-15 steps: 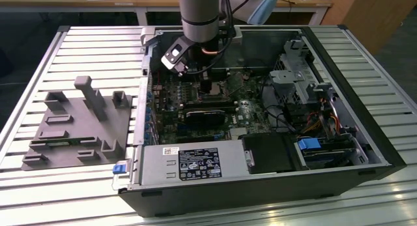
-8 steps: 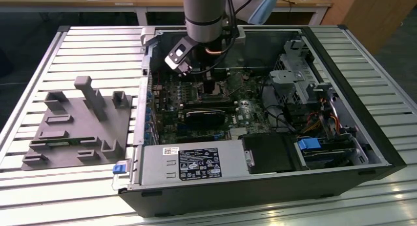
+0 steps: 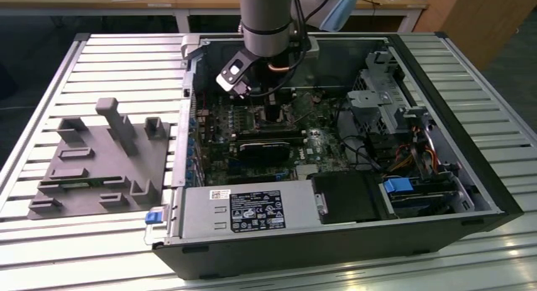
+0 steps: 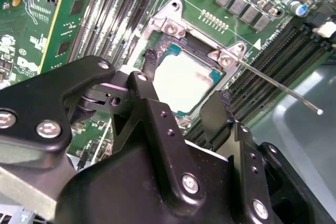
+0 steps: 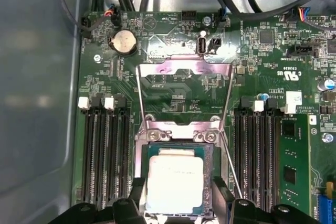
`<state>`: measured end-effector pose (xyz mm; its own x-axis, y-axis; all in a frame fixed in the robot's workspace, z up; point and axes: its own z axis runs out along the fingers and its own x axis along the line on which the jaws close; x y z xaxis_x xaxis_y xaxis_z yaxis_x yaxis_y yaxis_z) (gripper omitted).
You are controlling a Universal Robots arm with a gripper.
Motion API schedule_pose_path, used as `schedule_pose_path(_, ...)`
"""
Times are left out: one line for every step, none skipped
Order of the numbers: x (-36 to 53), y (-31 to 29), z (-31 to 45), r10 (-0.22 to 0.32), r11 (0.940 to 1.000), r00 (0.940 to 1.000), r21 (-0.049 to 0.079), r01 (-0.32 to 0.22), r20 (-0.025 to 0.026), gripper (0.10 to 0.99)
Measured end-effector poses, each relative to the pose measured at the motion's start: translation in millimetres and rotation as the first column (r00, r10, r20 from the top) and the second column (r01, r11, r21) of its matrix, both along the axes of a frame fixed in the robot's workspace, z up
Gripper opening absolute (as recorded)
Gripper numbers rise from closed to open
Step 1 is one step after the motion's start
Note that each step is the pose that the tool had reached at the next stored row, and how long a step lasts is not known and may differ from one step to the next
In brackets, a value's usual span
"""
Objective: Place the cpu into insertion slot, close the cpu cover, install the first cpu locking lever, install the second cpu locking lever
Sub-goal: 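Place the cpu into insertion slot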
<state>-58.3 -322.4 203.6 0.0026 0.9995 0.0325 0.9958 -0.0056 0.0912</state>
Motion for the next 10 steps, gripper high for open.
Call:
schedule_pose_path(0.0, 0.0, -0.7, 0.000, 1.0000, 1.0000, -0.001, 0.000, -0.0005, 0.612)
schedule_pose_path(0.0, 0.0, -1.4, 0.001, 1.0000, 1.0000, -0.002, -0.001, -0.0007, 0.612)
schedule_pose_path(0.0, 0.0, -1.8, 0.002, 1.0000, 1.0000, -0.002, -0.002, -0.0008, 0.612)
schedule_pose_path(0.0, 0.1, -2.1, 0.003, 1.0000, 1.0000, -0.002, -0.003, -0.0010, 0.612)
schedule_pose_path(0.0, 0.2, -2.3, 0.004, 1.0000, 1.0000, -0.002, -0.004, -0.0011, 0.612)
schedule_pose_path(0.0, 0.4, -2.5, 0.005, 1.0000, 1.0000, -0.002, -0.005, -0.0011, 0.612)
schedule_pose_path(0.0, 0.6, -2.7, 0.006, 1.0000, 1.0000, -0.002, -0.006, -0.0010, 0.612)
schedule_pose_path(0.0, 1.1, -3.0, 0.007, 1.0000, 1.0000, -0.002, -0.007, -0.0010, 0.612)
schedule_pose_path(0.0, 1.8, -3.1, 0.009, 1.0000, 1.0000, -0.002, -0.009, -0.0010, 0.612)
schedule_pose_path(0.1, 2.4, -3.3, 0.011, 0.9999, 0.9999, -0.002, -0.011, -0.0010, 0.612)
